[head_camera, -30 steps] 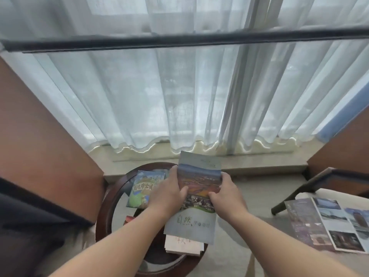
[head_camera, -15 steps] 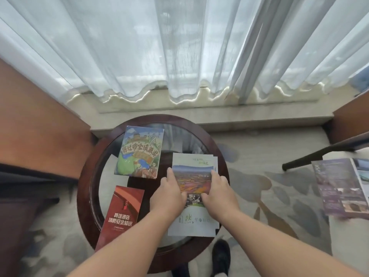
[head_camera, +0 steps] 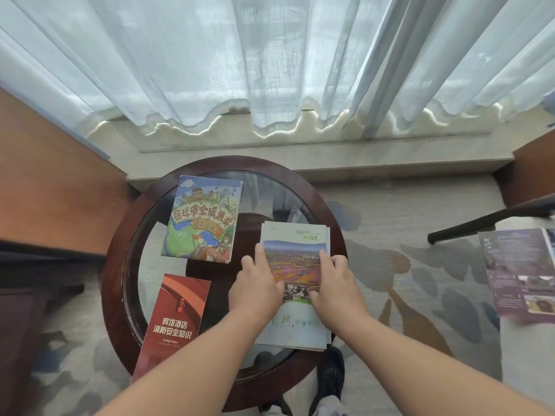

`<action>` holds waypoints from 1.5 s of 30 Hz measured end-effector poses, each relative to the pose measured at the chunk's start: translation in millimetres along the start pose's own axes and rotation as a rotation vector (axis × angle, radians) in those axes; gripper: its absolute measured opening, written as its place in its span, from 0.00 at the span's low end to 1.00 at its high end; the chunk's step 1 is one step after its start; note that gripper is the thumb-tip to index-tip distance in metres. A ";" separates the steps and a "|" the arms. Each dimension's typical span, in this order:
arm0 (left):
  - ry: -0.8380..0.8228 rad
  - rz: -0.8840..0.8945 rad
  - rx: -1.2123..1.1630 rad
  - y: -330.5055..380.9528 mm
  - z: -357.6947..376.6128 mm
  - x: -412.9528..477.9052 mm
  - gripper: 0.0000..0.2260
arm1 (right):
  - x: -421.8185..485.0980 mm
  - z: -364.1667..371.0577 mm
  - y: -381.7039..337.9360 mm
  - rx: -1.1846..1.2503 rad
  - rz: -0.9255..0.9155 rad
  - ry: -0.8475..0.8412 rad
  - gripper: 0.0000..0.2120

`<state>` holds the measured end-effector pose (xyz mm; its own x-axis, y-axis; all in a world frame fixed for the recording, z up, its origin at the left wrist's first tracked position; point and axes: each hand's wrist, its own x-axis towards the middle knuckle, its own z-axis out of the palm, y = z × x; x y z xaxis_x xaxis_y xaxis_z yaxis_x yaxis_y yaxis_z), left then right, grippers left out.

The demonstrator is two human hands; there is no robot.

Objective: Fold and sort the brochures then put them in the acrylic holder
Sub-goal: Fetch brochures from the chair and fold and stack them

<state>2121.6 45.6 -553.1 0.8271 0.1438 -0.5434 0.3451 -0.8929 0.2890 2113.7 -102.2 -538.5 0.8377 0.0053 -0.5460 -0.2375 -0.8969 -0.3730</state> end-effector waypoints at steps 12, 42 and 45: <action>0.116 0.327 0.301 27.3 25.7 36.9 0.33 | 32.9 -15.3 10.8 -0.450 -0.279 -0.137 0.54; -0.042 0.398 0.526 -20.5 81.5 -30.8 0.50 | 32.4 0.8 16.6 -0.471 -0.233 -0.141 0.57; -0.110 0.376 0.571 -18.1 71.1 -31.6 0.50 | 15.6 1.1 19.7 -0.396 -0.209 -0.138 0.51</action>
<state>2057.6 26.9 -597.1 0.7848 -0.2364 -0.5729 -0.2685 -0.9628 0.0294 2121.5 -119.3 -555.2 0.7680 0.2382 -0.5945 0.1578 -0.9700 -0.1848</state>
